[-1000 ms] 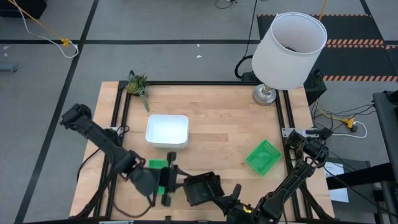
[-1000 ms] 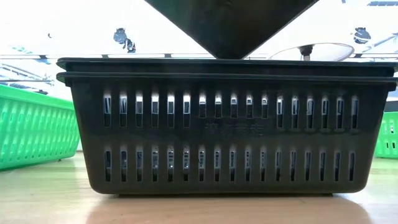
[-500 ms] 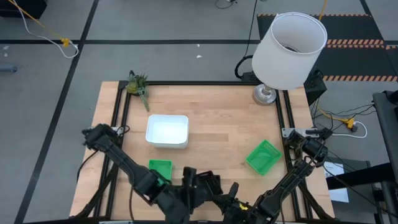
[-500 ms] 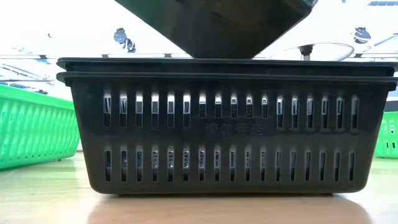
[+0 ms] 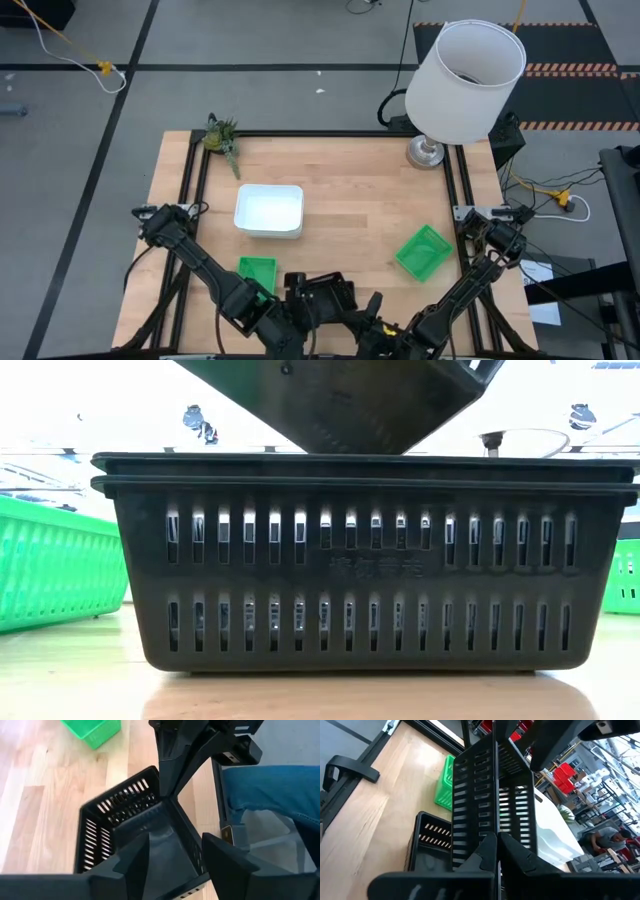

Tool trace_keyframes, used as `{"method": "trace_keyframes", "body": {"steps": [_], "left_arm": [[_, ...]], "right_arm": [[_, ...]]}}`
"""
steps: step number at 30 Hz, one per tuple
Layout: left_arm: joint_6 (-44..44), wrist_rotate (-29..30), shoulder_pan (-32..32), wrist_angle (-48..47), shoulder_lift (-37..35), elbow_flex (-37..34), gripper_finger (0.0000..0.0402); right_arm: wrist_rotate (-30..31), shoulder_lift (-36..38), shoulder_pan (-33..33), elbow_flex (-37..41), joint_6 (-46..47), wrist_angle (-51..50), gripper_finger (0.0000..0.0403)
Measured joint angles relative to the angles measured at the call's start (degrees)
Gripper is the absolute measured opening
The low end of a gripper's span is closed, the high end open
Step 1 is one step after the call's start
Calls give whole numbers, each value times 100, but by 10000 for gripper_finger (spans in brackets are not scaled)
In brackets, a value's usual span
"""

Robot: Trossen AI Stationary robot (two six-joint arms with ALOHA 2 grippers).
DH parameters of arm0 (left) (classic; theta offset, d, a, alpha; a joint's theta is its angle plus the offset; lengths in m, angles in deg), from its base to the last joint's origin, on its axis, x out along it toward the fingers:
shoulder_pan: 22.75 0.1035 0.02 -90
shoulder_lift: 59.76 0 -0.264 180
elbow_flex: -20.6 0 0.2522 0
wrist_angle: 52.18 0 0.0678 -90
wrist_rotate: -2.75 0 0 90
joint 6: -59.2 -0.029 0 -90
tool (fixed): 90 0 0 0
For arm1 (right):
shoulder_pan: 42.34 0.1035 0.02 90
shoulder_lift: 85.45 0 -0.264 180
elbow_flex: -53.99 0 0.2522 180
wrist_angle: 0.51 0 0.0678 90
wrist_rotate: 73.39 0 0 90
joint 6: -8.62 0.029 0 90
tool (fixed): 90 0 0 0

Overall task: Stack baskets by color
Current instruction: Stack the right black bin into the stacked left black bins

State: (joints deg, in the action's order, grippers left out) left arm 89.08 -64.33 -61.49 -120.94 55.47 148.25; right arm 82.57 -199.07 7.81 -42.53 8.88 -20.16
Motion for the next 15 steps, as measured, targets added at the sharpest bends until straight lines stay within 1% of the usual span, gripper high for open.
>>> {"method": "trace_keyframes", "body": {"steps": [10, 13, 15], "left_arm": [[353, -87, 5, 17, -1, 0, 177], [361, -103, 9, 192, -1, -2, 177], [352, -227, 10, 263, 1, -2, 177]], "right_arm": [[13, 0, -60, 0, -164, 27, 0], [17, 0, -61, 0, -186, 26, 0], [19, 0, -59, 0, -202, 28, 0]]}}
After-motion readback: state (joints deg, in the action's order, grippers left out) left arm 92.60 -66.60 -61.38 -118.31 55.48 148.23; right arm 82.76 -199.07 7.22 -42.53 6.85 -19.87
